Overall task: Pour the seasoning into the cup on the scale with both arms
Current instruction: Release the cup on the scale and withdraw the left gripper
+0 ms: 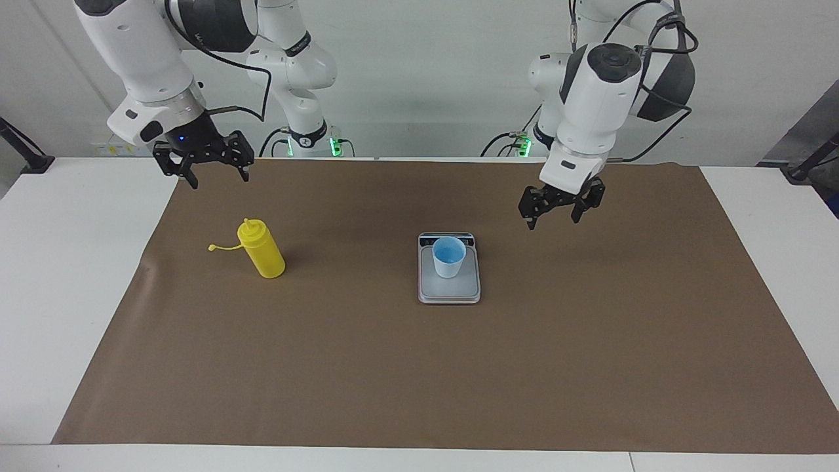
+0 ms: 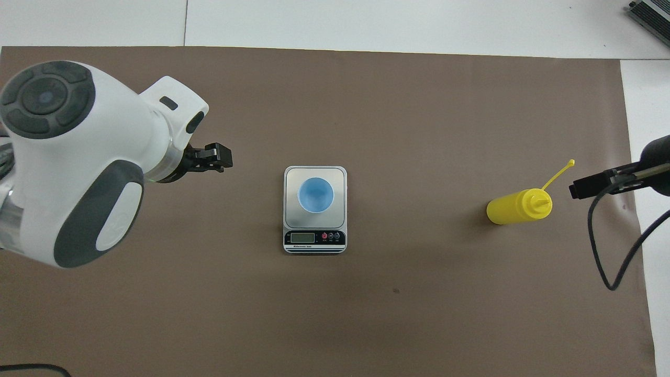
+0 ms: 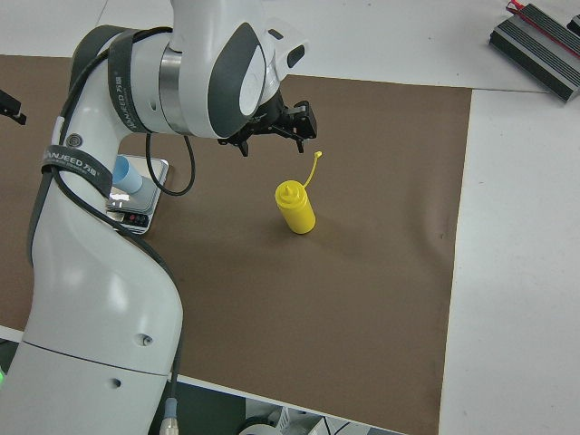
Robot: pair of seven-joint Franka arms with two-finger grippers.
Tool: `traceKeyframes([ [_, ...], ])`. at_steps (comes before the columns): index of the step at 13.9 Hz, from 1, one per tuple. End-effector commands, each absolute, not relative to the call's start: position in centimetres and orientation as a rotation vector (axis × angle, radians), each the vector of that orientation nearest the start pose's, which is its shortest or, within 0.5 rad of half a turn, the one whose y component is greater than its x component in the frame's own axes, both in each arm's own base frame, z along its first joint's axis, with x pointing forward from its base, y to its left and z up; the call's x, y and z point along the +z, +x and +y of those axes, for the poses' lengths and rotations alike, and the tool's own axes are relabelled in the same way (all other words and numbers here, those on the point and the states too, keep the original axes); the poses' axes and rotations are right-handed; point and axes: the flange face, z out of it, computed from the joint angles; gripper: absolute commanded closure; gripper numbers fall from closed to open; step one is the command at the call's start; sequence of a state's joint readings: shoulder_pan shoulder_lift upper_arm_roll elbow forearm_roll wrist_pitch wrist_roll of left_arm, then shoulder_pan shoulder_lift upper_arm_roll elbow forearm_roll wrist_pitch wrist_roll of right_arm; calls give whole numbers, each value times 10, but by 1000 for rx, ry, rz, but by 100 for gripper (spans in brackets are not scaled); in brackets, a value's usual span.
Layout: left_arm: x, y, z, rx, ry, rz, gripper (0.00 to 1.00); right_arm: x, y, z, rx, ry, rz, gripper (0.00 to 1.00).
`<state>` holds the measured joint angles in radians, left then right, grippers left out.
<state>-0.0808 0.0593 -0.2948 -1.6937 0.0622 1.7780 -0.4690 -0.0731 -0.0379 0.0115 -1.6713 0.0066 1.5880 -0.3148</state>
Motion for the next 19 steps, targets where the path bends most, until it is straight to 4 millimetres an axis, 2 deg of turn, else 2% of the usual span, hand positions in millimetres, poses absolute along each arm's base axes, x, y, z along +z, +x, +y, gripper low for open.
traceKeyframes([
  [1, 571, 537, -170, -30, -3113, -57, 0, 587, 522, -51, 59, -3060, -591, 0],
  [3, 577, 537, -154, -19, -3136, -26, 0, 578, 517, -66, 15, -3033, -733, 0],
  [4, 578, 538, -149, -17, -3136, -28, 0, 577, 517, -65, 8, -3014, -799, 0],
  [8, 583, 543, -101, 34, -3152, 54, 0, 580, 517, -56, 23, -3009, -811, 0],
  [10, 589, 543, -82, 29, -3155, 49, 0, 580, 517, -57, 23, -3014, -795, 0],
  [14, 591, 545, -54, 27, -3152, 149, 0, 577, 517, -62, 18, -2995, -864, 0],
  [15, 592, 546, -36, 28, -3153, 132, 0, 577, 517, -64, 12, -2984, -902, 0],
  [17, 595, 541, -35, 51, -3146, 208, 0, 574, 517, -68, 19, -2976, -923, 0],
  [19, 599, 533, -25, 93, -3143, 269, 0, 575, 517, -67, 12, -2975, -935, 0],
])
